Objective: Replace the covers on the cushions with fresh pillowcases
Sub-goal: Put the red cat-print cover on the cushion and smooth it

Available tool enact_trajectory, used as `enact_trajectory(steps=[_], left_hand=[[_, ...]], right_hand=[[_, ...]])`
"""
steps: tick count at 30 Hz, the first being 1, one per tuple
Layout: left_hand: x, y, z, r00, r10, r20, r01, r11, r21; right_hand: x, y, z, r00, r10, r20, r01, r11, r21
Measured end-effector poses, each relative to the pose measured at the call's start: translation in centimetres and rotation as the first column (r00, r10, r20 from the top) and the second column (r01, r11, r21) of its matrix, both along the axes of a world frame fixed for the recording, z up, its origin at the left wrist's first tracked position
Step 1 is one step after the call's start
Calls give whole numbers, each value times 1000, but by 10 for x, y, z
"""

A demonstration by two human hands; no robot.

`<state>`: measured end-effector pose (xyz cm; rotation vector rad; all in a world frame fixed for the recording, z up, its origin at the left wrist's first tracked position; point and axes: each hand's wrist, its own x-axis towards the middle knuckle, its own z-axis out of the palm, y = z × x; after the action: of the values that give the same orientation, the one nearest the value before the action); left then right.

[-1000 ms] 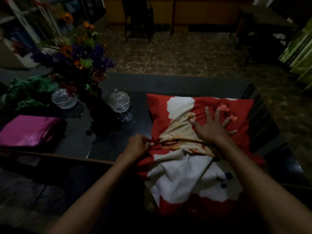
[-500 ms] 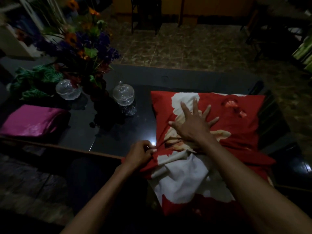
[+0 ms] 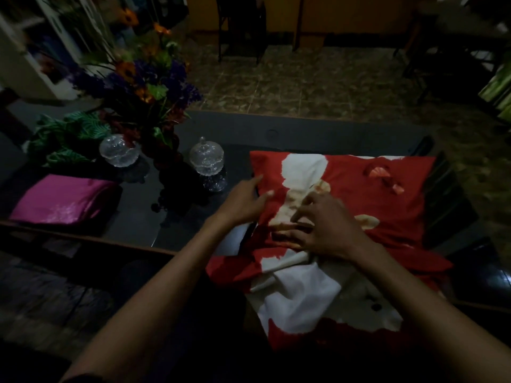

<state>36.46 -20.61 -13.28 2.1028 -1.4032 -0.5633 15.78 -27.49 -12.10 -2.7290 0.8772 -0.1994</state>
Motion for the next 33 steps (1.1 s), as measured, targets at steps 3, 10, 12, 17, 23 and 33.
enact_trajectory(steps=[3, 10, 12, 17, 23, 33], left_hand=[[-14, -42, -2, 989, 27, -147, -16, 997, 75], [-28, -73, -21, 981, 103, -167, -74, 982, 174], [-27, -72, -23, 969, 144, -201, -109, 979, 174], [-33, -69, -30, 944, 156, -291, -139, 987, 77], [-40, -66, -28, 948, 171, -269, -166, 985, 43], [-86, -124, 6, 953, -203, 224, 211, 977, -15]], right_hand=[[-8, 6, 5, 996, 35, -78, -42, 994, -99], [-23, 1, 13, 981, 91, -169, -93, 996, -2], [-24, 0, 13, 990, 80, -113, -76, 996, 44], [-30, 14, -6, 990, 138, -40, -138, 990, 10], [-41, 20, -22, 970, 209, -121, -221, 970, -97], [-86, -30, 2, 988, -151, -9, 151, 988, 21]])
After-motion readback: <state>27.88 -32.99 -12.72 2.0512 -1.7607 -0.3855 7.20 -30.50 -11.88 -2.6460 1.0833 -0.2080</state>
